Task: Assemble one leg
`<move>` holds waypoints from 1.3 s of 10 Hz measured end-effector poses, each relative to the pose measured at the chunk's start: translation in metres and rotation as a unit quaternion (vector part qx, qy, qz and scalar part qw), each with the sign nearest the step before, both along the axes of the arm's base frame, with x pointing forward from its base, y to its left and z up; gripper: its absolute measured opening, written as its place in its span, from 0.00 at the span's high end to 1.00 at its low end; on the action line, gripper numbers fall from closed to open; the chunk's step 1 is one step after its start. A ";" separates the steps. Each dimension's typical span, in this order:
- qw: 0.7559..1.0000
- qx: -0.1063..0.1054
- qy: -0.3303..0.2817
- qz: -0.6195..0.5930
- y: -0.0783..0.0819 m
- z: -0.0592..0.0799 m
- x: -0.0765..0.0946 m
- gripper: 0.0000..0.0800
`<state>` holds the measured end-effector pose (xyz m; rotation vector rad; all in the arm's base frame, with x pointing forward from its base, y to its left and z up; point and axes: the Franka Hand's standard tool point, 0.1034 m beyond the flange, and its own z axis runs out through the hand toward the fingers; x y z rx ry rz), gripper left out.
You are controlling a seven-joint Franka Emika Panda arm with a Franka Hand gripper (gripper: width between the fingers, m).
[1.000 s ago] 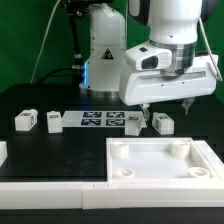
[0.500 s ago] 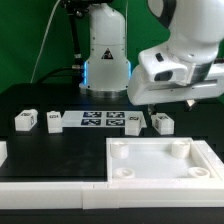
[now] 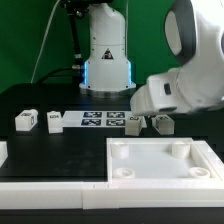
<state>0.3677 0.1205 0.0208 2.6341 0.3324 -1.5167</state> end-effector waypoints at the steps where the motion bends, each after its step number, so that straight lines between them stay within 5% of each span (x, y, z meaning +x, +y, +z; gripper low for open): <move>1: 1.000 0.005 0.002 0.000 -0.001 -0.007 0.004 0.19; 6: 1.000 0.014 -0.009 0.001 -0.001 -0.014 0.005 0.19; 8: 1.000 0.014 -0.009 0.001 -0.001 -0.014 0.004 0.48; 9: 1.000 0.014 -0.009 0.001 -0.001 -0.014 0.004 0.48; 10: 1.000 0.014 -0.009 0.001 -0.001 -0.014 0.004 0.64; 13: 1.000 0.014 -0.009 0.001 -0.001 -0.014 0.004 0.64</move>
Offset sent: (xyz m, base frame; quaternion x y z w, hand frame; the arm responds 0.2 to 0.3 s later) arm -0.0029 -0.0036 -0.0122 -0.0044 0.0145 -0.0069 0.9999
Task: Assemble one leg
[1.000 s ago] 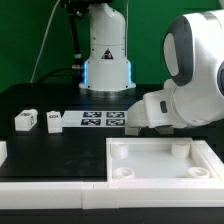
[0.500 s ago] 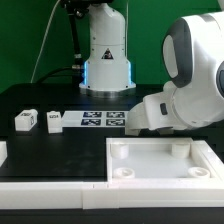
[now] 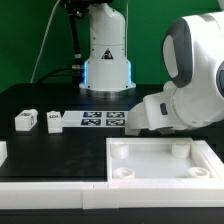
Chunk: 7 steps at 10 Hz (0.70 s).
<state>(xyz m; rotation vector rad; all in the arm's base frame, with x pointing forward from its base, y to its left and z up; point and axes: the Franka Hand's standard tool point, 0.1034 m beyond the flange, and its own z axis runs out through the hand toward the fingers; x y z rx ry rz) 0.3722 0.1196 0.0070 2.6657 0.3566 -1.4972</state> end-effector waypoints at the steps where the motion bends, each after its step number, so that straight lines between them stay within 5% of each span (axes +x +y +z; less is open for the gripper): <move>1: 1.000 0.000 0.000 0.000 0.000 0.000 0.000 0.64; 3: 1.000 0.000 0.001 0.000 0.001 0.003 0.001 0.64; 7: 1.000 -0.020 0.019 0.004 0.009 0.073 0.026 0.64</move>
Offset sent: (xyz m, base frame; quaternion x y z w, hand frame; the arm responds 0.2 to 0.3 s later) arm 0.0223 0.0163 0.0613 0.0030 -0.0503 -0.0189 0.9986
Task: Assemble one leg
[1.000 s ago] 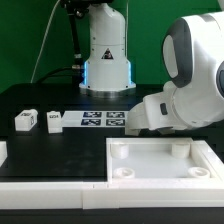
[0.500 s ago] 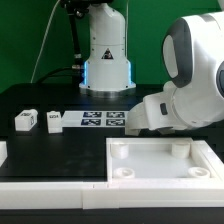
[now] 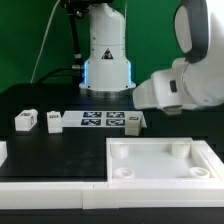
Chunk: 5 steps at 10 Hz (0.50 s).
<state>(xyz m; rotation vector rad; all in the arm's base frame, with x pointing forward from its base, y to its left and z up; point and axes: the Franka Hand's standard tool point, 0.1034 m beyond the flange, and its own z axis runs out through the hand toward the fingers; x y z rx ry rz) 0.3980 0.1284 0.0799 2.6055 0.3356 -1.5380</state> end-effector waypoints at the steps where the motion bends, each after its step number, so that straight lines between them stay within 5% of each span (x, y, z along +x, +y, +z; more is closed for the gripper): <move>1: 1.000 0.004 -0.018 0.002 0.002 0.007 0.003 0.64; 3: 1.000 0.004 -0.018 0.002 0.001 0.005 0.000 0.64; 5: 0.990 0.031 -0.138 -0.004 0.005 0.001 0.017 0.64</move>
Offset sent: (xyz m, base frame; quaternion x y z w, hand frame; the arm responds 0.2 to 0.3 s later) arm 0.0000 0.0000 0.0000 0.0000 0.1790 0.0000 0.9838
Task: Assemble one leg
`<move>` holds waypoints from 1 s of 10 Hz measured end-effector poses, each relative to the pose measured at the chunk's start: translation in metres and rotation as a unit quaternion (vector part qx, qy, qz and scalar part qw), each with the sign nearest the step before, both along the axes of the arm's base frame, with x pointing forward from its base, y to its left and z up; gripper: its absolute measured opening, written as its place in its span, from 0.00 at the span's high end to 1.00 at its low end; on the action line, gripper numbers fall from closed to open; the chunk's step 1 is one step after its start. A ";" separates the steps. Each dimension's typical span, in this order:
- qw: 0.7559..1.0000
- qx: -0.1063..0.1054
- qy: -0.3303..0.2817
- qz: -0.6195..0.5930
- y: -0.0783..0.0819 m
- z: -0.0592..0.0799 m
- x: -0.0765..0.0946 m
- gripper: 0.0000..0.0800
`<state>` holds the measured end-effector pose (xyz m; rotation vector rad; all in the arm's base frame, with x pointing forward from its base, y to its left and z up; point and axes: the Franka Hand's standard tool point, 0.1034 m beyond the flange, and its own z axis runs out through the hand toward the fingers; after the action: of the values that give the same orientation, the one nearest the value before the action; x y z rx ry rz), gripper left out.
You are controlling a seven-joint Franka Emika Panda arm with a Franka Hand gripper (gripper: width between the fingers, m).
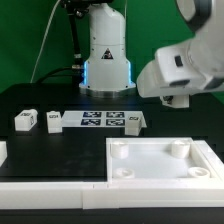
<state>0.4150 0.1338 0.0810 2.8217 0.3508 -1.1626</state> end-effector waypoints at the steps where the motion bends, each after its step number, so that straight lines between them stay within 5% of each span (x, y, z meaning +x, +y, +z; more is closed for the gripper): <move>1: 0.999 0.009 -0.046 -0.001 -0.001 0.002 -0.002 0.64; 6: 0.959 0.024 -0.273 -0.077 -0.001 0.025 0.021 0.64; 10: 0.885 0.113 -0.451 -0.032 0.004 0.034 0.103 0.64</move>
Offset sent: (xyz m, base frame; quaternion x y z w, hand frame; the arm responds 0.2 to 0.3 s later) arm 0.0054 -0.0089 0.0175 0.0257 0.2784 0.1288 0.9515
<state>0.5177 0.1373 0.1152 3.1804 0.3167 0.2943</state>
